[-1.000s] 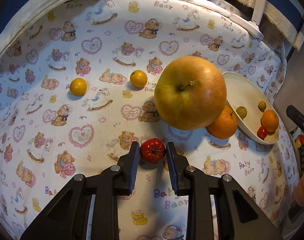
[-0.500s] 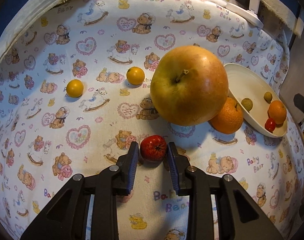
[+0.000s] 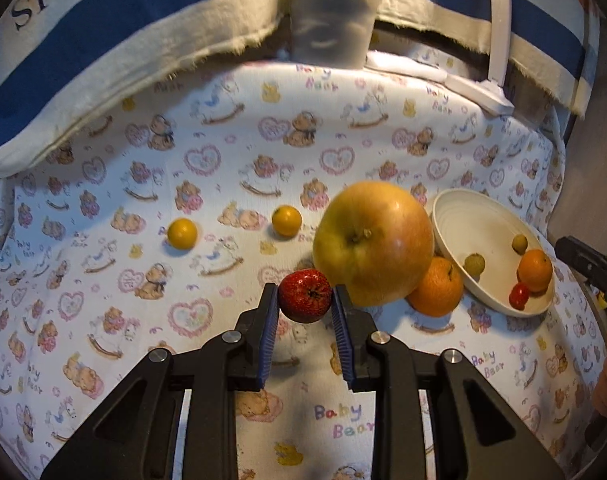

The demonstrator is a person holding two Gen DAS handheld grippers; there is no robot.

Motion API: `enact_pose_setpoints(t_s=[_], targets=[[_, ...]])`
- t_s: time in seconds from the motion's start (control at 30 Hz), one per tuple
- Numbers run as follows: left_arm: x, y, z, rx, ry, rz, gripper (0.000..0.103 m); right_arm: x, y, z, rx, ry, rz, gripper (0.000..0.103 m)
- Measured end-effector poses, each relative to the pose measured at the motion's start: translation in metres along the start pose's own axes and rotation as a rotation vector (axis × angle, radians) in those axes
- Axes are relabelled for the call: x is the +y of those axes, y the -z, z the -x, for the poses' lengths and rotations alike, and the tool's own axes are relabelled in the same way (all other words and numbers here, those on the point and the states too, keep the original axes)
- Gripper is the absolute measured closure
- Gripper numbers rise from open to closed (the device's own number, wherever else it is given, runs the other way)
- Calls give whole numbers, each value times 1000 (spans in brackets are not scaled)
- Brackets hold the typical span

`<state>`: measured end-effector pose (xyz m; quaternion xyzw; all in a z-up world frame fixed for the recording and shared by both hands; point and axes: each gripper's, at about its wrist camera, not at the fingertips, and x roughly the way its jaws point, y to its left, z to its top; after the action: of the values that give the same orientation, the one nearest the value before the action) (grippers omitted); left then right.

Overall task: Organize fruits
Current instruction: 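Lift the red apple with the left tool while the right tool grasps the mandarin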

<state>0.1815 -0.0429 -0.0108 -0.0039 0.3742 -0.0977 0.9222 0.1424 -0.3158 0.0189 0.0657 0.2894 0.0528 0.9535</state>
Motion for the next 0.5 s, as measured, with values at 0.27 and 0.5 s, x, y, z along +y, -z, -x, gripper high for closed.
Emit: enact_pose_setpoints(t_s=[0.27,0.5], targets=[[10,-5,6,-26,2,22,77,4,4,-13,51,-5,9,51],[19,-9,15,-28,21,56,77,34,-3,-30,188,-159,12,51]])
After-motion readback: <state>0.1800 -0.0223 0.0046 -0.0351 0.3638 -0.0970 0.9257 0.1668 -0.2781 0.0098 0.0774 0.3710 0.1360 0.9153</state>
